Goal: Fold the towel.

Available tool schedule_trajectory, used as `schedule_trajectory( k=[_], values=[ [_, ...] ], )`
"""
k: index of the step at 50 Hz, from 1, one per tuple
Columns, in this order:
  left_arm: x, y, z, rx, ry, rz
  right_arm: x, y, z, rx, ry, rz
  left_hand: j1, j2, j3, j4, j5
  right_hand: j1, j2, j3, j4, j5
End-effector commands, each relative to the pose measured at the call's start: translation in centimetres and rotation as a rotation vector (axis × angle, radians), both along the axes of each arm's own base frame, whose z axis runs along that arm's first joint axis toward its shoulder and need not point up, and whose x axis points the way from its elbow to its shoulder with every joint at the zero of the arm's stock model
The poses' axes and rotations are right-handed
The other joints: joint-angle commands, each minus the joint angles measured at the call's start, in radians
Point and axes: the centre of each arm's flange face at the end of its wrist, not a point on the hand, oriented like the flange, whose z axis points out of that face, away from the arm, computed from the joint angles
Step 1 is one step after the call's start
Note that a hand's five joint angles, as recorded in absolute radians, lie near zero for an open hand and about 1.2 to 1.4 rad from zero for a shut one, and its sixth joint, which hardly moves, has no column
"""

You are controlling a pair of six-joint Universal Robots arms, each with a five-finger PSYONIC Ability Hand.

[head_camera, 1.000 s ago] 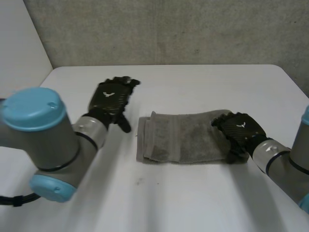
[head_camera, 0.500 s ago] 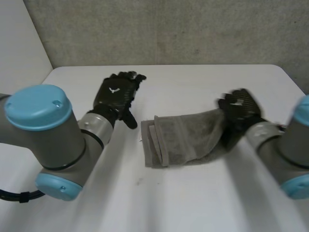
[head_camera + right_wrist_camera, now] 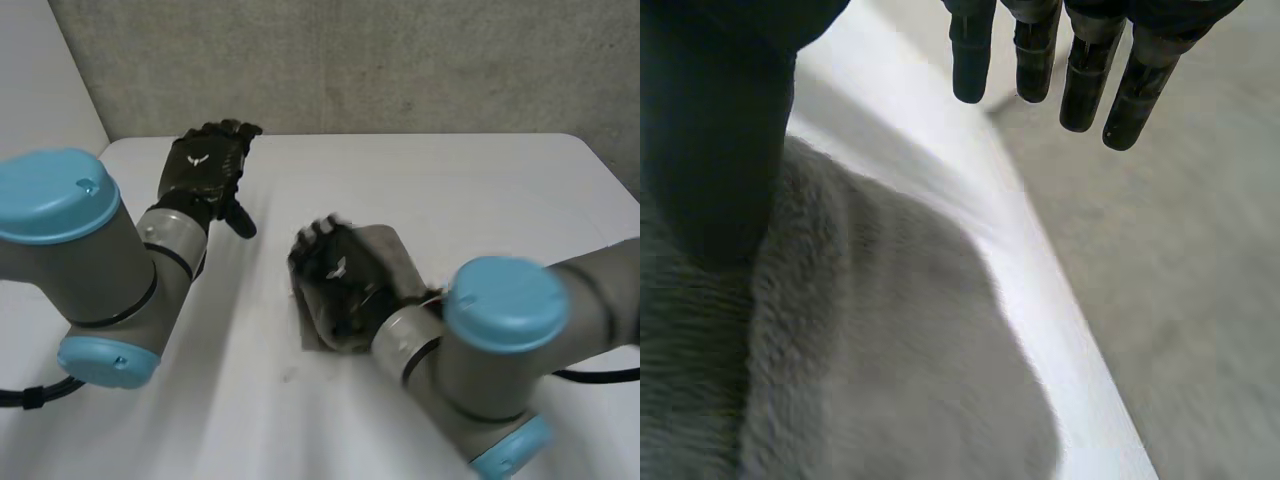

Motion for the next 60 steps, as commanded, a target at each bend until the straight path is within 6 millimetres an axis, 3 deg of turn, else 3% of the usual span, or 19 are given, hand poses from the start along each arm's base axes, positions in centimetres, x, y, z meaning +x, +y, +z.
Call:
schedule_trajectory(
  k=[1,3,8,11,19,29,37,40,44,45,46,47,48,49,50,53,55,57,60],
  values=[
    [-2.5,-0.1,0.7,-0.030,0.022,-0.049,-3.5,-2.0,2.7,0.205,-0.190,-0.156,0.006,0.019,0.018,0.016,-0.020,-0.040,-0.055,-0.039,-0.060,-0.066],
    [-3.2,0.1,0.7,-0.021,0.023,-0.063,-5.6,-3.6,2.8,0.339,-0.247,-0.247,0.009,0.022,0.021,0.019,-0.017,-0.040,-0.055,-0.039,-0.060,-0.066],
    [-5.7,1.3,-1.6,0.125,0.002,-0.125,-7.5,-5.6,3.0,0.528,-0.333,-0.312,0.006,0.019,0.019,0.016,-0.020,-0.040,-0.055,-0.039,-0.060,-0.066],
    [-6.4,1.6,-2.5,0.178,0.000,-0.140,-7.8,-6.8,2.8,0.619,-0.354,-0.297,0.006,0.019,0.019,0.016,-0.020,-0.040,-0.055,-0.039,-0.060,-0.066],
    [-7.2,1.2,-9.0,0.444,-0.063,-0.045,-7.1,-9.8,-0.5,0.747,-0.314,-0.265,0.000,0.013,0.013,0.010,-0.026,-0.040,-0.055,-0.039,-0.060,-0.066],
    [-6.2,1.1,-11.6,0.481,-0.139,0.066,-6.2,-11.7,-3.7,0.662,-0.156,-0.233,0.003,0.016,0.016,0.013,-0.023,-0.040,-0.055,-0.039,-0.060,-0.066],
    [-6.2,1.1,-11.8,0.486,-0.143,0.065,-5.8,-11.6,-2.3,0.514,-0.070,-0.221,0.000,0.013,0.013,0.010,-0.026,-0.040,-0.055,-0.039,-0.060,-0.066],
    [-6.1,0.9,-10.4,0.466,-0.123,0.067,-5.7,-11.5,0.3,0.449,-0.102,-0.228,-0.003,0.010,0.009,0.006,-0.030,-0.040,-0.055,-0.039,-0.060,-0.066],
    [-5.7,1.1,-5.2,0.392,-0.052,0.059,-6.0,-11.5,3.8,0.352,-0.164,-0.242,-0.003,0.010,0.009,0.006,-0.030,-0.040,-0.055,-0.039,-0.060,-0.066],
    [-5.7,1.1,-5.2,0.391,-0.052,0.059,-6.5,-11.6,5.8,0.301,-0.213,-0.264,-0.003,0.010,0.009,0.006,-0.030,-0.040,-0.055,-0.039,-0.060,-0.066],
    [-5.2,1.3,-3.4,0.370,-0.029,0.060,-6.9,-11.5,7.9,0.257,-0.274,-0.293,-0.003,0.010,0.009,0.006,-0.030,-0.040,-0.055,-0.039,-0.060,-0.066],
    [-4.5,1.4,-1.5,0.344,-0.004,0.067,-6.9,-11.5,7.9,0.257,-0.274,-0.293,-0.003,0.010,0.009,0.006,-0.030,-0.040,-0.055,-0.039,-0.060,-0.066],
    [-4.5,1.4,-1.5,0.344,-0.004,0.067,-7.5,-11.4,9.8,0.224,-0.338,-0.331,-0.003,0.010,0.009,0.006,-0.030,-0.040,-0.055,-0.039,-0.060,-0.066],
    [-3.5,1.2,0.7,0.312,0.028,0.082,-8.3,-11.3,11.6,0.195,-0.402,-0.374,-0.003,0.010,0.009,0.006,-0.030,-0.040,-0.055,-0.039,-0.060,-0.066],
    [-2.2,1.0,3.0,0.273,0.065,0.103,-8.3,-11.3,11.6,0.194,-0.403,-0.374,-0.003,0.010,0.009,0.006,-0.030,-0.040,-0.055,-0.039,-0.060,-0.066],
    [-0.6,0.8,5.5,0.232,0.104,0.121,-10.0,-11.1,14.4,0.141,-0.499,-0.460,-0.003,0.010,0.009,0.006,-0.030,-0.040,-0.055,-0.039,-0.060,-0.066],
    [2.3,0.7,9.4,0.168,0.159,0.122,-10.7,-10.9,15.8,0.111,-0.533,-0.495,-0.003,0.010,0.009,0.006,-0.030,-0.040,-0.055,-0.039,-0.060,-0.066],
    [3.5,1.0,11.0,0.147,0.175,0.105,-12.4,-10.0,18.4,0.047,-0.577,-0.552,-0.003,0.010,0.009,0.006,-0.030,-0.040,-0.055,-0.039,-0.060,-0.066],
    [5.0,1.7,12.8,0.134,0.187,0.063,-13.0,-9.5,19.2,0.036,-0.581,-0.570,-0.003,0.010,0.009,0.006,-0.030,-0.040,-0.055,-0.039,-0.060,-0.066]
  ],
)
